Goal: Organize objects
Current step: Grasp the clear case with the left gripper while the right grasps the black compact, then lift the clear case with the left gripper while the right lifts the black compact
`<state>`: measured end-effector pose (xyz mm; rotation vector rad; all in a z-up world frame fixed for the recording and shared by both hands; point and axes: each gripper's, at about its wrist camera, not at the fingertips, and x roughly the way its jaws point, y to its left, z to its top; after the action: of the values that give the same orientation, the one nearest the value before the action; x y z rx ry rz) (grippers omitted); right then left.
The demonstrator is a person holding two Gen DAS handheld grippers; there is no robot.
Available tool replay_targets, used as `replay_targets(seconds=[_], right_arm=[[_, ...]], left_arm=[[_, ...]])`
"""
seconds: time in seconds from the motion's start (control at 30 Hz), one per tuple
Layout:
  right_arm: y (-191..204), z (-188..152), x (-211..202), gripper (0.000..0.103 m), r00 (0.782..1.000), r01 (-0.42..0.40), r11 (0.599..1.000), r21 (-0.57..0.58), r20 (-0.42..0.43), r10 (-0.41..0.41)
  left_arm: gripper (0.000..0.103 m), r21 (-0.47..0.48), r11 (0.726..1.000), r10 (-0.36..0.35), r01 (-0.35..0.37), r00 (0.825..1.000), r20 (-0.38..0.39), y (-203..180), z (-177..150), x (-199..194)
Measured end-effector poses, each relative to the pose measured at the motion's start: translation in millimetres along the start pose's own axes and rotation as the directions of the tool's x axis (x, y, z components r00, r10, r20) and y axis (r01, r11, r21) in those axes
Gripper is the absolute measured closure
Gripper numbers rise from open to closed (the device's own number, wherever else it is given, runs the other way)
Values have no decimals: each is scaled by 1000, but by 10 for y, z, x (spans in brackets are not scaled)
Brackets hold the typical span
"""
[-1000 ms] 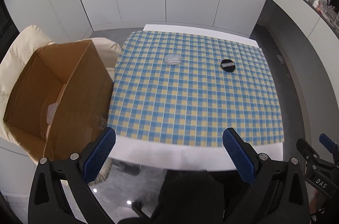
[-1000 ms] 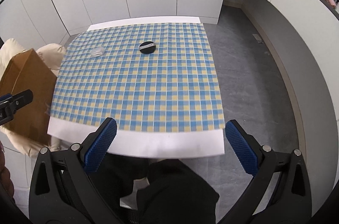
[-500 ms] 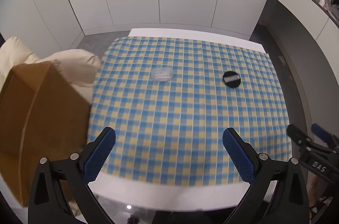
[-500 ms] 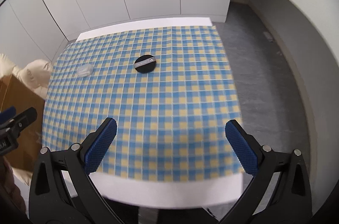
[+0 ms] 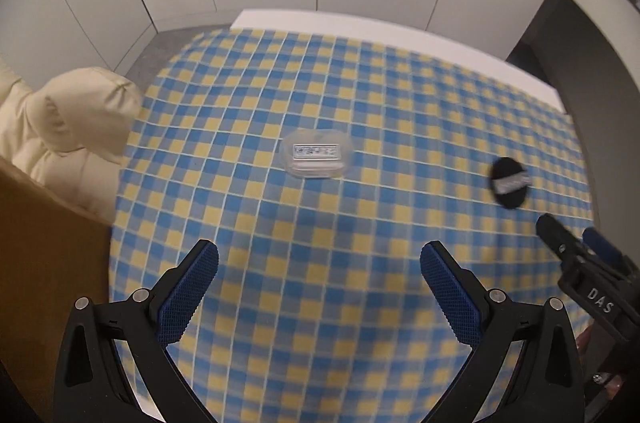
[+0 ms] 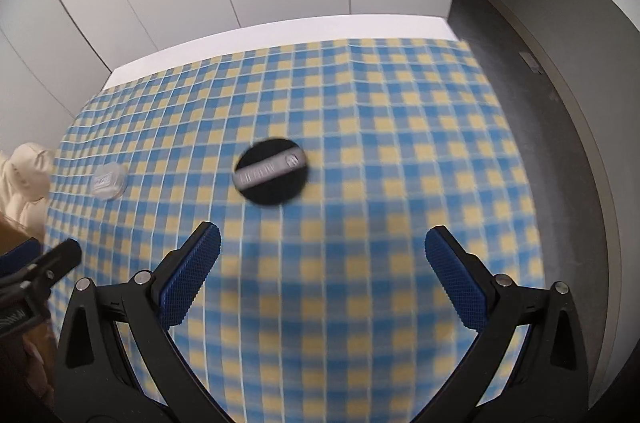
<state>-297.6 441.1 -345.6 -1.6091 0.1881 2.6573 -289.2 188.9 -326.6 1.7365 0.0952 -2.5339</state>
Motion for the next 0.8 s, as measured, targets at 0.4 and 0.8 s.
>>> replay_targets(seconds=[0.4, 0.8], right_arm=[[299, 152, 587, 0, 1000, -10, 998, -58, -7, 10], [606, 56, 630, 54, 998, 35, 991, -132, 61, -27]], left_arm=[[4, -82, 996, 44, -46, 999, -26, 79, 342, 722], [45, -18, 999, 33, -32, 996, 83, -37, 298, 694]])
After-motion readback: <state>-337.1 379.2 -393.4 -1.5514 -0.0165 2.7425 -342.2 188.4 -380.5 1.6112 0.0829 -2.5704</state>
